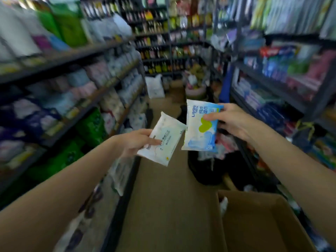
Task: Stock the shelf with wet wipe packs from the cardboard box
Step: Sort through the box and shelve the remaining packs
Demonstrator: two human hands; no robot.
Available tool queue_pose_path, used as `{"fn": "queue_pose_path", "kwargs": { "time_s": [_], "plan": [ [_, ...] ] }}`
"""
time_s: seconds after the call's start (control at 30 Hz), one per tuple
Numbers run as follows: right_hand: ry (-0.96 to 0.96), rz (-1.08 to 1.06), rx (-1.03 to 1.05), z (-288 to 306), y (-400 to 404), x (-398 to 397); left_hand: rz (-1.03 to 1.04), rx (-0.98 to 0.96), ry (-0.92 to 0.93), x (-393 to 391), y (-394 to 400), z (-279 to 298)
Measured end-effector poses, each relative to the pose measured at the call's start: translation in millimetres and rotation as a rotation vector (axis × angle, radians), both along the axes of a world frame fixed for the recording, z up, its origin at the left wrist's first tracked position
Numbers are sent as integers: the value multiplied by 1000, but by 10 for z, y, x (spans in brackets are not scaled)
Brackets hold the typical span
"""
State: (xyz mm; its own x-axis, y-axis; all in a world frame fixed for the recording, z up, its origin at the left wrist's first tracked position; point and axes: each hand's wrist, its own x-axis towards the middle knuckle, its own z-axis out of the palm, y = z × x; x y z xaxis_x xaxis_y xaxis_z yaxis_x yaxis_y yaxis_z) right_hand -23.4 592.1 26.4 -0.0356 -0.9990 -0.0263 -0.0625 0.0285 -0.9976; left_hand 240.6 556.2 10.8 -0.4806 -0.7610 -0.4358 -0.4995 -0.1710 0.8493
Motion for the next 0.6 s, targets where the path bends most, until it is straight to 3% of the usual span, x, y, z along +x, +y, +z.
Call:
{"fn": "queue_pose_path", "kwargs": {
  "time_s": [0.13,0.3,0.47,0.6],
  "plan": [
    [-165,138,-72,636,-48,959,110,-156,-5,973,283,731],
    [-150,451,-132,1304,-81,2206,289,-329,-15,2009,682,1468],
    [-469,641,-160,1741,-143,3472,564,-499,242,2738,1005,1885],
    [-518,799,-159,1922,-202,4364,806,-661,324,3238,1149,2031]
  ]
}}
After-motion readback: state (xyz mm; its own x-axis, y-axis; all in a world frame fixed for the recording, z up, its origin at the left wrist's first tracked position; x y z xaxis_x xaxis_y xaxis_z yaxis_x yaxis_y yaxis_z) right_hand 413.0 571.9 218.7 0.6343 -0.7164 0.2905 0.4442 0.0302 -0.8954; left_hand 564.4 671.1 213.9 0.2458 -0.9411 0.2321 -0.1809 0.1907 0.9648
